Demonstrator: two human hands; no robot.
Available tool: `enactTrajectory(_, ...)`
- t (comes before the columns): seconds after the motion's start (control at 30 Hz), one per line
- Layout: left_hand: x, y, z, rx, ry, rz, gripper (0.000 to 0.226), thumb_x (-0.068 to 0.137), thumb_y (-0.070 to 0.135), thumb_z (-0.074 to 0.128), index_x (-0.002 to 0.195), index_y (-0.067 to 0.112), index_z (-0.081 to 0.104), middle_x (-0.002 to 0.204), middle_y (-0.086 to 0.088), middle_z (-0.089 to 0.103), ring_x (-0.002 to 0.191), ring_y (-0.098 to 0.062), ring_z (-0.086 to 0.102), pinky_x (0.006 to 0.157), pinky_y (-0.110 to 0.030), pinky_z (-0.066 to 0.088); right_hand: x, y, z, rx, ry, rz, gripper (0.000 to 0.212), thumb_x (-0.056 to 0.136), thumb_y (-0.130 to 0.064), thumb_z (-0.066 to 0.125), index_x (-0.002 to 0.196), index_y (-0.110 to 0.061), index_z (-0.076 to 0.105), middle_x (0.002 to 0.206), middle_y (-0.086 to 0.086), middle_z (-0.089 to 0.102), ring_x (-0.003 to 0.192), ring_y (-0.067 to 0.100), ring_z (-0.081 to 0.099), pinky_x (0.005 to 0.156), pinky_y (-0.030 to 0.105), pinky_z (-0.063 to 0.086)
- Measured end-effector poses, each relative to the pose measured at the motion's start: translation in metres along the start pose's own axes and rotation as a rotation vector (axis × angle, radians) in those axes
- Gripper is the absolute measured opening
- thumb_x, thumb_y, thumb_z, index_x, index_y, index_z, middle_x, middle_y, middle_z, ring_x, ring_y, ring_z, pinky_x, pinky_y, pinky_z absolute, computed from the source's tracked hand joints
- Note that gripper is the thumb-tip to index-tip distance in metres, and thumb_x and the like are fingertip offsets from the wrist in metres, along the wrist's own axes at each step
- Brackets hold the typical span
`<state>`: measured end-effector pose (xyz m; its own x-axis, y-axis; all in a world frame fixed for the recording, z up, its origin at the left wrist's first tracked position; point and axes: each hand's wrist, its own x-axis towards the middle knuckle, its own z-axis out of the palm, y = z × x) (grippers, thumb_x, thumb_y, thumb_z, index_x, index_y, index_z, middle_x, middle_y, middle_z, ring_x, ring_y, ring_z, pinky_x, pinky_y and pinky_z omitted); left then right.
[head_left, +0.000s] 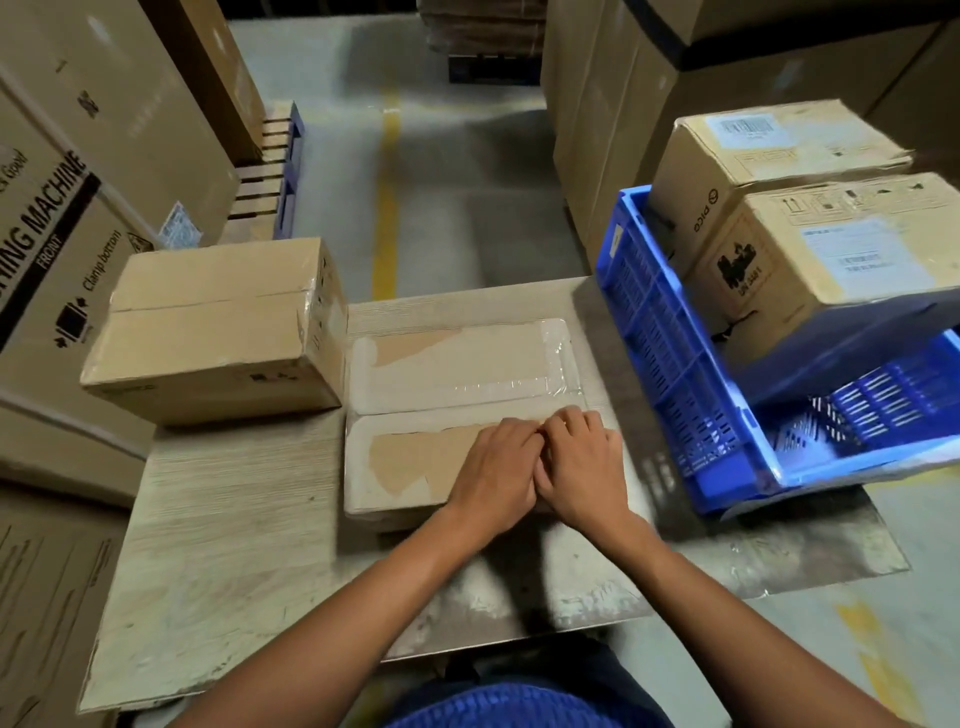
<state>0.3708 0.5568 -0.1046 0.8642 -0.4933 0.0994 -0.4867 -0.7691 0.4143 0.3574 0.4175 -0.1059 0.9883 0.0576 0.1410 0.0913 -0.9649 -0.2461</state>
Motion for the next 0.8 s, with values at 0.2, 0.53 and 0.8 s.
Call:
enactTrajectory(0.2, 0.037, -0.013, 0.004, 0.097, -0.096, -0.194, 0.055, 0.102, 0.023, 0.028, 0.157, 0.015, 0.026, 0.167, -0.004, 0.014, 0.154, -0.021, 0.008, 0.125, -0.044, 0.008, 0.042, 0.014, 0.008, 0.042, -0.119, -0.089, 0.042, 0.094, -0.032, 0.045, 0.128, -0.012, 0.059, 0.139, 0.009, 0.056, 0.134, 0.03, 0.049, 0.107, 0.044, 0.039)
enactTrajectory(0.53, 0.073, -0.033, -0.009, 0.086, -0.025, -0.211, 0.048, 0.101, 0.021, 0.032, 0.147, 0.013, 0.044, 0.16, -0.008, 0.033, 0.15, -0.027, 0.022, 0.123, -0.045, 0.016, 0.096, 0.02, 0.002, -0.001, -0.095, -0.165, 0.031, 0.096, -0.041, 0.042, 0.11, -0.019, 0.059, 0.116, 0.002, 0.055, 0.111, 0.023, 0.051, 0.094, 0.043, 0.043)
enactTrajectory(0.8, 0.083, -0.059, -0.011, 0.134, -0.054, -0.215, 0.047, 0.107, 0.027, 0.032, 0.153, 0.019, 0.036, 0.165, 0.0, 0.021, 0.153, -0.02, 0.012, 0.124, -0.043, 0.009, 0.109, 0.02, 0.013, 0.045, -0.062, -0.154, 0.042, 0.096, -0.048, 0.047, 0.115, -0.012, 0.057, 0.131, 0.006, 0.051, 0.123, 0.028, 0.047, 0.086, 0.041, 0.051)
